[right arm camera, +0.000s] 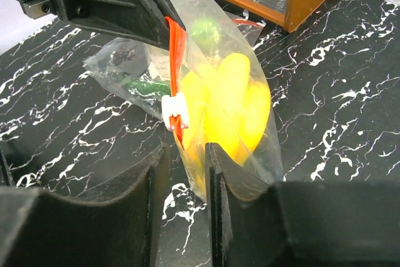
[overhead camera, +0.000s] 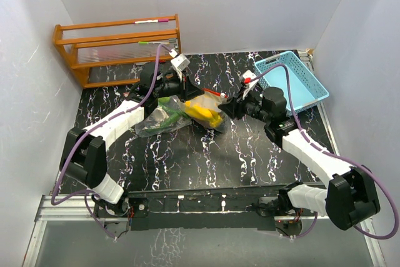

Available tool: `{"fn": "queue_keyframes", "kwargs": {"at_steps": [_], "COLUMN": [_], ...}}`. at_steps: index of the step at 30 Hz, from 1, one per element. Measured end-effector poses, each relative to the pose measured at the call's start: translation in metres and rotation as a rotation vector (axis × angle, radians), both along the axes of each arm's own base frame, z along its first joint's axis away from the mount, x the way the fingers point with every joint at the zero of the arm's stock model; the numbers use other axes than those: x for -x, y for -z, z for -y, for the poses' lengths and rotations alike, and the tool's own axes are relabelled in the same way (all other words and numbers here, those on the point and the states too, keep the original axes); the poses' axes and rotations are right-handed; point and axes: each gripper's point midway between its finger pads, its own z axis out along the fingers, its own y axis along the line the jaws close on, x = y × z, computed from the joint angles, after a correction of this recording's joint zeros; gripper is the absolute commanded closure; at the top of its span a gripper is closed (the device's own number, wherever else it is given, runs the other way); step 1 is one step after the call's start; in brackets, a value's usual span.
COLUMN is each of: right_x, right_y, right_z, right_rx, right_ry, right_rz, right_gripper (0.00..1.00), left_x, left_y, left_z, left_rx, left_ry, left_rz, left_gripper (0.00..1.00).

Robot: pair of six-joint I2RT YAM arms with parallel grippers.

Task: Open the zip-top bag and remove the fake food
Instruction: Unzip the zipper food storage bag at the center of the board.

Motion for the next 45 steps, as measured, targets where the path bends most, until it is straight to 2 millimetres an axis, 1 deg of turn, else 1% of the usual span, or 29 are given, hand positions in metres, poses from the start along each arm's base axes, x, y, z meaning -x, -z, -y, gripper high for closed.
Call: {"fn": "queue_keyframes", "kwargs": {"at_steps": [6, 9, 10, 11, 12, 19, 23, 24, 25, 27, 30, 31, 35, 36, 37, 38, 39, 40, 41, 42, 45], "right_x": [-0.002, -0.002, -0.002, -0.002, -0.002, -0.001, -0.001, -0.001, 0.0, 0.001, 0.002, 0.002, 0.002, 0.002, 0.002, 0.002, 0.002, 0.003, 0.004, 0.005, 0.008], "right_y": [-0.001, -0.002, -0.002, -0.002, -0.002, -0.004, -0.006, -0.006, -0.007, -0.008, -0.009, -0.009, -0.009, -0.009, -0.009, -0.01, -0.009, -0.009, -0.008, -0.007, -0.008], "right_z": [0.001, 0.001, 0.001, 0.001, 0.001, 0.002, 0.0, 0.0, -0.001, -0.002, -0.003, -0.003, -0.003, -0.003, -0.003, -0.003, -0.003, -0.004, -0.004, -0.004, -0.006], "right_rx": [-0.005, -0.007, -0.007, -0.007, -0.008, -0.011, -0.017, -0.02, -0.022, -0.026, -0.03, -0.03, -0.031, -0.031, -0.031, -0.031, -0.03, -0.029, -0.027, -0.027, -0.027], "right_ry": [0.014, 0.015, 0.015, 0.015, 0.015, 0.015, 0.006, 0.004, -0.001, -0.009, -0.017, -0.018, -0.017, -0.017, -0.017, -0.018, -0.019, -0.024, -0.029, -0.035, -0.053], "right_rz": [-0.001, -0.003, -0.003, -0.003, -0.003, 0.004, 0.008, 0.009, 0.011, 0.014, 0.017, 0.018, 0.016, 0.016, 0.016, 0.016, 0.016, 0.013, 0.01, 0.006, 0.003], "right_gripper": [0.91, 0.92, 0.9, 0.85, 0.84, 0.79, 0.68, 0.68, 0.69, 0.75, 0.89, 0.92, 0.92, 0.92, 0.93, 0.93, 0.93, 0.93, 0.93, 0.93, 0.93], "left_x": [0.001, 0.002, 0.002, 0.002, 0.002, 0.003, 0.004, 0.005, 0.006, 0.007, 0.007, 0.008, 0.008, 0.008, 0.008, 0.008, 0.009, 0.009, 0.009, 0.009, 0.012], "left_y": [-0.001, -0.001, -0.001, -0.001, -0.001, -0.002, -0.001, -0.001, -0.001, -0.002, -0.004, -0.004, -0.004, -0.005, -0.005, -0.005, -0.005, -0.006, -0.006, -0.007, -0.01], "left_z": [0.0, 0.0, 0.0, 0.0, 0.0, 0.0, 0.0, 0.0, -0.001, -0.001, -0.002, -0.002, -0.001, -0.001, -0.001, -0.001, -0.001, -0.001, -0.001, -0.001, 0.0], "left_rx": [0.005, 0.007, 0.007, 0.008, 0.008, 0.01, 0.01, 0.01, 0.009, 0.008, 0.01, 0.01, 0.01, 0.011, 0.011, 0.011, 0.011, 0.013, 0.011, 0.014, 0.021], "left_ry": [0.004, 0.006, 0.008, 0.009, 0.011, 0.012, 0.016, 0.018, 0.018, 0.018, 0.018, 0.018, 0.019, 0.021, 0.022, 0.024, 0.027, 0.029, 0.032, 0.035, 0.052], "left_rz": [-0.01, -0.012, -0.013, -0.012, -0.012, -0.017, -0.026, -0.028, -0.029, -0.031, -0.027, -0.027, -0.027, -0.027, -0.028, -0.028, -0.024, -0.019, -0.011, -0.012, 0.004], "left_gripper": [1.0, 1.0, 1.0, 1.0, 1.0, 1.0, 1.0, 1.0, 1.0, 1.0, 1.0, 1.0, 1.0, 0.92, 0.76, 0.56, 0.38, 0.23, 0.14, 0.11, 0.11]}}
